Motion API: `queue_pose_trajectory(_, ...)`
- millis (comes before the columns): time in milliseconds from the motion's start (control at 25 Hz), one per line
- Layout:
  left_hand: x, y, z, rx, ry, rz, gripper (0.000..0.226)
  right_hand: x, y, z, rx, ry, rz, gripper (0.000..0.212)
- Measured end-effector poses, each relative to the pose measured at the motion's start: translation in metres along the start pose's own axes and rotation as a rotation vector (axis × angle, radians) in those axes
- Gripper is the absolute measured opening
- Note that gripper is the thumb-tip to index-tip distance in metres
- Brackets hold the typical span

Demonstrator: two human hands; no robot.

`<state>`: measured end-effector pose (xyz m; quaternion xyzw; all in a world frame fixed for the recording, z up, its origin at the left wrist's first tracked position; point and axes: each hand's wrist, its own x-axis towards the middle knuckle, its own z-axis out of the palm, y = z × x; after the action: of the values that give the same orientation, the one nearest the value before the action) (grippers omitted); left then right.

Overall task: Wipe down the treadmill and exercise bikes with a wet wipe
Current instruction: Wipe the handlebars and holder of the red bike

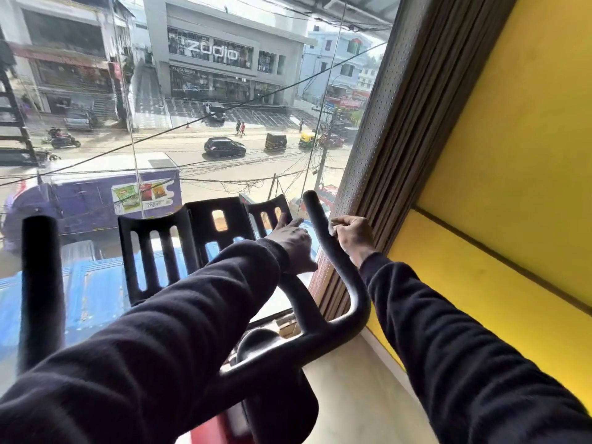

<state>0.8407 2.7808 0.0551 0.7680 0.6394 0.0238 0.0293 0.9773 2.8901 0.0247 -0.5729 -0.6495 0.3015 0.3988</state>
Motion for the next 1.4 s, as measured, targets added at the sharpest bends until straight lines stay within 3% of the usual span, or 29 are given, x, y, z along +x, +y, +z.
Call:
queue_pose_trajectory(160,0.002,-0.001,0.000,-0.001,0.010,0.006,0.040,0.012,-0.004,0.017,-0.126,0.075,-0.140,0.027)
queue_pose_trajectory(320,0.001,-0.001,0.001,-0.006,0.006,0.003,0.039,0.009,-0.002,0.010,-0.068,-0.040,0.033,0.030)
queue_pose_trajectory(480,0.003,-0.002,0.001,-0.018,0.013,0.002,0.041,0.003,-0.015,0.021,-0.135,0.001,-0.257,0.031)
queue_pose_trajectory(640,0.004,-0.004,0.003,-0.012,0.002,0.008,0.042,0.012,-0.005,0.013,-0.418,-0.008,-0.227,0.038)
queue_pose_trajectory(760,0.005,-0.002,0.002,-0.011,0.005,0.000,0.042,0.012,-0.012,0.022,-0.485,0.062,-0.463,0.036)
queue_pose_trajectory(920,0.003,-0.001,0.002,-0.014,0.000,0.000,0.042,0.005,0.025,0.018,-0.946,-0.127,-0.723,0.044)
queue_pose_trajectory(1000,0.003,-0.002,0.003,0.003,0.013,0.002,0.041,0.018,0.025,0.008,-0.920,-0.143,-0.887,0.050)
queue_pose_trajectory(1160,0.005,0.000,0.003,0.003,0.025,-0.002,0.039,0.017,0.003,0.011,-0.906,-0.178,-0.915,0.070)
queue_pose_trajectory(1320,0.002,-0.002,0.004,-0.004,0.030,0.007,0.040,0.022,0.015,-0.005,-0.996,-0.275,-1.161,0.047)
queue_pose_trajectory(1400,0.003,-0.003,0.006,-0.030,0.036,0.001,0.036,0.031,-0.004,0.001,-1.003,-0.251,-1.005,0.043)
